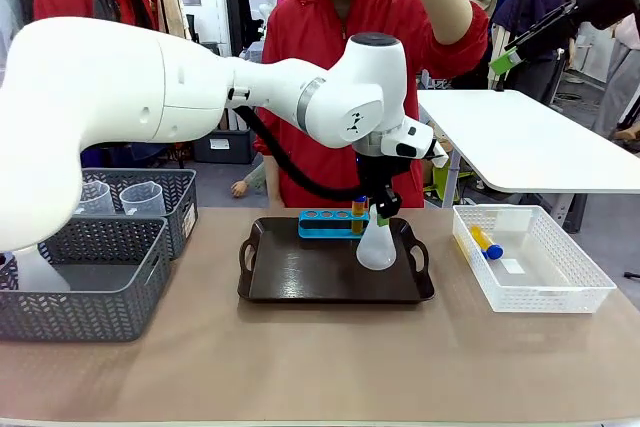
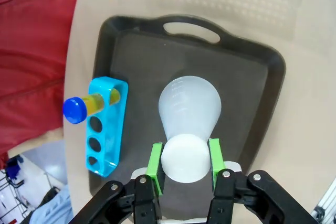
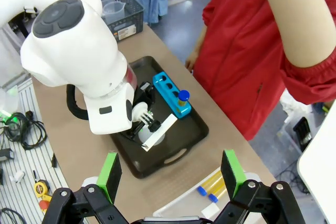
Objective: Prepare the laboratory tools.
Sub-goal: Pick up one Small flask and place it on the Handle tray.
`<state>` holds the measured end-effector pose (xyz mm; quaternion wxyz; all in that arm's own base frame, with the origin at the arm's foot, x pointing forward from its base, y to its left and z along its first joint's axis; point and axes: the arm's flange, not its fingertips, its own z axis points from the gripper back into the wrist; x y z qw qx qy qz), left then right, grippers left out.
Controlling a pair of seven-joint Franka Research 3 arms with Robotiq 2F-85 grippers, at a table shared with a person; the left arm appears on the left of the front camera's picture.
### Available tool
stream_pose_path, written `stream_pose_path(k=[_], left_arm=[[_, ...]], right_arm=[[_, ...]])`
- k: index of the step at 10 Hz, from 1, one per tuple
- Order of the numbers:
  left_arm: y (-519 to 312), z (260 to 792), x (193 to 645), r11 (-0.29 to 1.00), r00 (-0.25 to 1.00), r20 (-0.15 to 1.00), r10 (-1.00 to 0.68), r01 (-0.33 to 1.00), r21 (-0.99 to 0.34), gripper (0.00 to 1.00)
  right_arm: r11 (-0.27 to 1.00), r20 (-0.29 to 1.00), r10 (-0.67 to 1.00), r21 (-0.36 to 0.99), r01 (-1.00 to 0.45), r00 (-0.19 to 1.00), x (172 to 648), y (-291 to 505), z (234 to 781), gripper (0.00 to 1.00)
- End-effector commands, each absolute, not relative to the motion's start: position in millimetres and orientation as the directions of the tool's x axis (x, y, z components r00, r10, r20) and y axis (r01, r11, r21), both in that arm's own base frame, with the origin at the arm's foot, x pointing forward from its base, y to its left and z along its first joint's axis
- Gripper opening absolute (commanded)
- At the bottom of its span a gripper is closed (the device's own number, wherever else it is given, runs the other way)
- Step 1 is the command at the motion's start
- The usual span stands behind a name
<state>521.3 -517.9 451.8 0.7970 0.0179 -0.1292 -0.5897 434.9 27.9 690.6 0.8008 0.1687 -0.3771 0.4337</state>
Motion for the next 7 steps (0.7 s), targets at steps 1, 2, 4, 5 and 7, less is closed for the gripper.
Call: stream_pose_path(k=[1,2,4,5,7], left_arm=[[-517,450,527,0.298,0.271,0.168,-0.948,0.940,0.164,0.00],[-518,447,527,0.299,0.273,0.167,-0.947,0.942,0.152,0.00],[-519,440,527,0.299,0.277,0.158,-0.948,0.945,0.136,0.00],[-519,436,526,0.295,0.274,0.154,-0.949,0.947,0.131,0.00],[-518,432,527,0.297,0.279,0.146,-0.949,0.947,0.124,0.19]], right_arm=[[0.564,0.755,0.565,-0.058,-0.823,0.334,435,28,692,1.00],[0.564,0.755,0.565,-0.058,-0.823,0.334,435,28,692,1.00],[0.564,0.755,0.565,-0.058,-0.823,0.334,435,28,692,1.00],[0.564,0.755,0.565,-0.058,-0.823,0.334,435,28,692,1.00],[0.564,0.755,0.565,-0.058,-0.823,0.334,435,28,692,1.00]])
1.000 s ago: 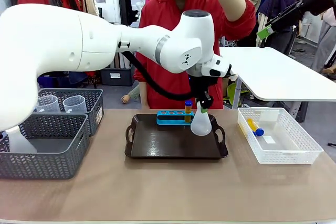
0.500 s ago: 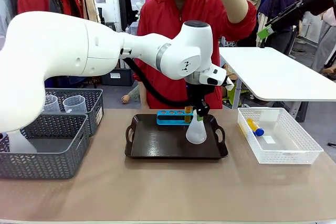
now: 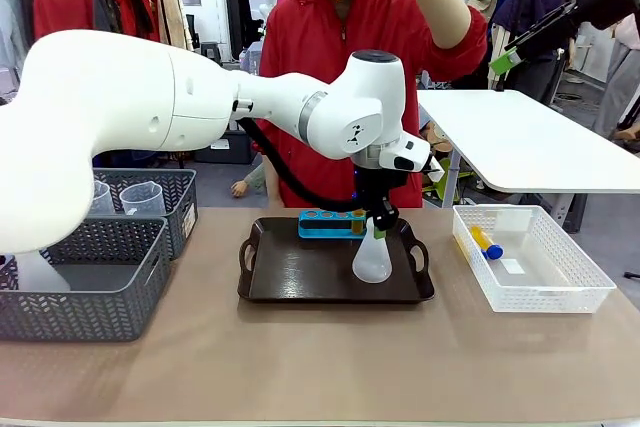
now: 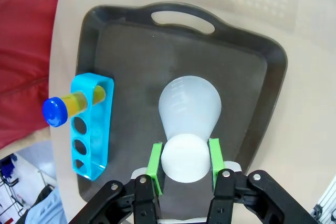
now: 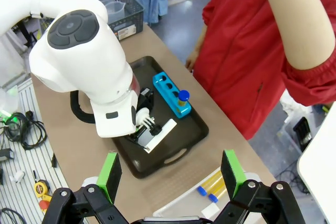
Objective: Prepare the laboratory tools.
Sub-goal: Pick up one Small flask and place it on the Handle tray.
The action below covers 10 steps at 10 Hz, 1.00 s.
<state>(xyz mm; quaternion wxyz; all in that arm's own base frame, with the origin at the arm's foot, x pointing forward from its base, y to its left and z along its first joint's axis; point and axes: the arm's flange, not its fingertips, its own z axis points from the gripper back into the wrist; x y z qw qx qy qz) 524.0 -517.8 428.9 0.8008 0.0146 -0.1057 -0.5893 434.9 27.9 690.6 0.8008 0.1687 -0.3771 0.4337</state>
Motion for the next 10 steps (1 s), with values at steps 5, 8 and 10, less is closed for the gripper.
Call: stream_pose_path(k=[5,8,10], left_arm=[[-509,449,527,0.334,0.311,0.172,-0.935,0.935,0.123,1.00],[-490,468,519,0.376,0.352,0.195,-0.916,0.920,0.108,1.00],[-478,479,512,0.396,0.371,0.205,-0.906,0.913,0.097,1.00]], right_arm=[[0.564,0.755,0.565,-0.058,-0.823,0.334,435,28,692,1.00],[0.564,0.755,0.565,-0.058,-0.823,0.334,435,28,692,1.00],[0.564,0.755,0.565,-0.058,-0.823,0.334,435,28,692,1.00]])
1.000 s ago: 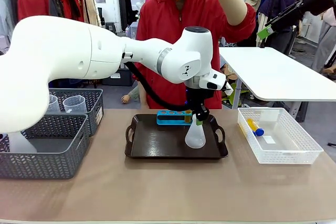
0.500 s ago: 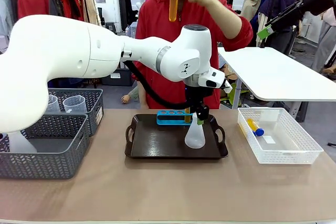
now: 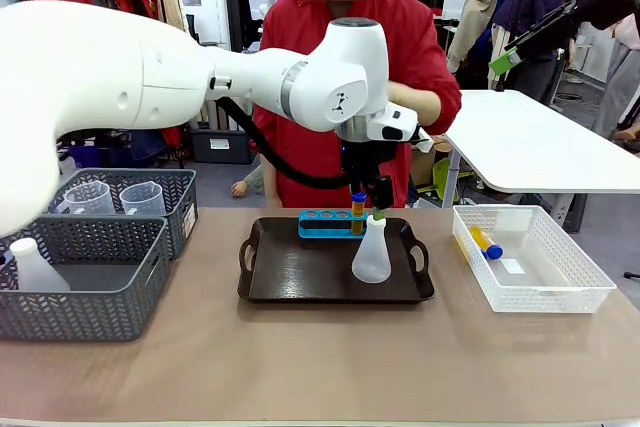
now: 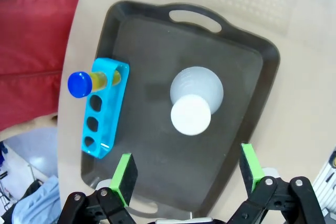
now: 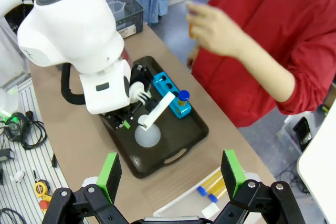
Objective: Prepare the laboratory tools.
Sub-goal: Pick up one Small flask and place it on the Handle tray, then pick up one Large Measuring Cup and place it on the Handle tray.
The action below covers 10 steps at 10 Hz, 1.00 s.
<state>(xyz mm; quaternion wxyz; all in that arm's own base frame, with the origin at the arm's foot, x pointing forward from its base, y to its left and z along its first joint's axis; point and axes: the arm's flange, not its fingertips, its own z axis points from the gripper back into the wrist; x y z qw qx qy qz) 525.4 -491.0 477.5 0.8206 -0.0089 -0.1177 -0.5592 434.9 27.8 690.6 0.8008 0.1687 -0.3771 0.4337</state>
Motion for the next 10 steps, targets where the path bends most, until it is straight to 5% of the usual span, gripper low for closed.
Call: stream_pose_path(k=[1,6,10], left_arm=[[-473,486,509,0.404,0.378,0.216,-0.900,0.911,0.089,1.00],[-397,548,477,0.533,0.503,0.247,-0.829,0.843,0.072,1.00],[-319,594,456,0.698,0.687,0.148,-0.712,0.715,0.044,1.00]], right_arm=[[0.564,0.755,0.565,-0.058,-0.823,0.334,435,28,692,1.00],[0.564,0.755,0.565,-0.058,-0.823,0.334,435,28,692,1.00],[0.564,0.755,0.565,-0.058,-0.823,0.334,435,28,692,1.00]])
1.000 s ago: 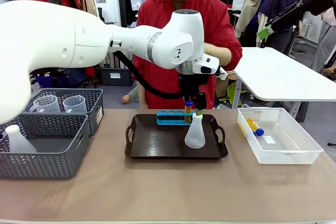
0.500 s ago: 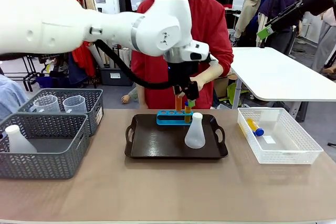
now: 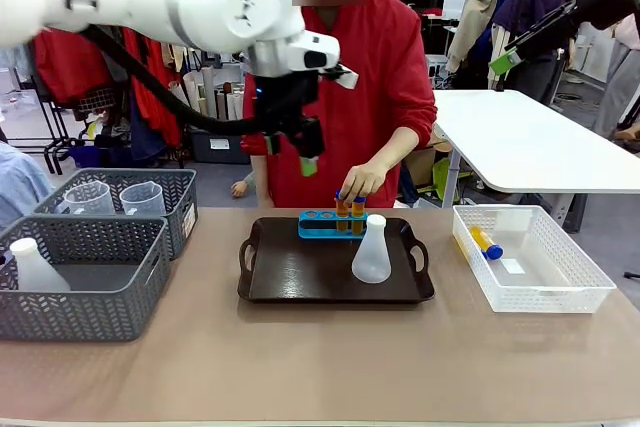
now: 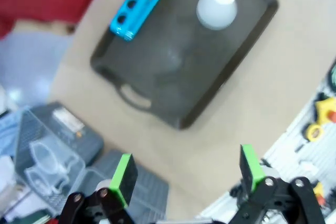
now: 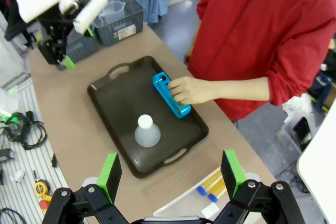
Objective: Prepare the laboratory tools.
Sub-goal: Pick up one Large Measuring Cup and place it on the Handle tray.
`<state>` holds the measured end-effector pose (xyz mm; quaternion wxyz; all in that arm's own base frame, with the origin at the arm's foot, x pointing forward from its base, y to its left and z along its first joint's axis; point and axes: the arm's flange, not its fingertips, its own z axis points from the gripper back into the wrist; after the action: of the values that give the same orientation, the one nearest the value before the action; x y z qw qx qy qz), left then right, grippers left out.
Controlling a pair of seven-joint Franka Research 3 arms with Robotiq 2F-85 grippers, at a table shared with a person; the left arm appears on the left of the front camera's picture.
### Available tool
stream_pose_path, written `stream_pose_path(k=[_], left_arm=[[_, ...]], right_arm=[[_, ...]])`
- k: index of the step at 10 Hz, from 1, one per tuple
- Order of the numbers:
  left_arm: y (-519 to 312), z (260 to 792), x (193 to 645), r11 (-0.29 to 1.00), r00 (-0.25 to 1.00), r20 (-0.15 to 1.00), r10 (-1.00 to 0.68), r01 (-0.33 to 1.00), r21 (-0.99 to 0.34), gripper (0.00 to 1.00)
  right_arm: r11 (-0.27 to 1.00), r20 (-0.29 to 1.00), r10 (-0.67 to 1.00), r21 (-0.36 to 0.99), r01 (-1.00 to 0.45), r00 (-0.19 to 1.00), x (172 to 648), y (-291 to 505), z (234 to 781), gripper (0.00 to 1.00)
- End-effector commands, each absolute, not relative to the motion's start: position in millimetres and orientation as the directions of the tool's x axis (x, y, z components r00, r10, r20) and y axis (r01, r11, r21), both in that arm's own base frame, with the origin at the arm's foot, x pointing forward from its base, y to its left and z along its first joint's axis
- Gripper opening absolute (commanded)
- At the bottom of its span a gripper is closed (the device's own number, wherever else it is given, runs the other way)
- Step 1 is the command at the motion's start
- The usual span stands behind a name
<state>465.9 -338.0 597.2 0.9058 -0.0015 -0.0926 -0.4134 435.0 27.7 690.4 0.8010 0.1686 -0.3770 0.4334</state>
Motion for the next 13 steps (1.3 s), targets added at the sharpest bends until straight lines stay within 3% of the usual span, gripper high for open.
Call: stream_pose_path(k=[1,5,7,8,13], left_arm=[[-299,602,454,0.741,0.731,0.129,-0.670,0.670,0.046,1.00],[-243,616,458,0.869,0.859,0.130,-0.494,0.490,0.062,1.00],[-254,621,454,0.843,0.834,0.144,-0.533,0.537,0.015,1.00],[-239,622,468,0.855,0.846,0.127,-0.518,0.514,0.065,1.00],[-243,621,467,0.854,0.844,0.127,-0.520,0.518,0.055,1.00]], right_arm=[[0.564,0.755,0.565,-0.058,-0.823,0.334,435,28,692,1.00],[0.564,0.755,0.565,-0.058,-0.823,0.334,435,28,692,1.00],[0.564,0.755,0.565,-0.058,-0.823,0.334,435,28,692,1.00],[0.564,0.755,0.565,-0.058,-0.823,0.334,435,28,692,1.00],[0.564,0.755,0.565,-0.058,-0.823,0.334,435,28,692,1.00]])
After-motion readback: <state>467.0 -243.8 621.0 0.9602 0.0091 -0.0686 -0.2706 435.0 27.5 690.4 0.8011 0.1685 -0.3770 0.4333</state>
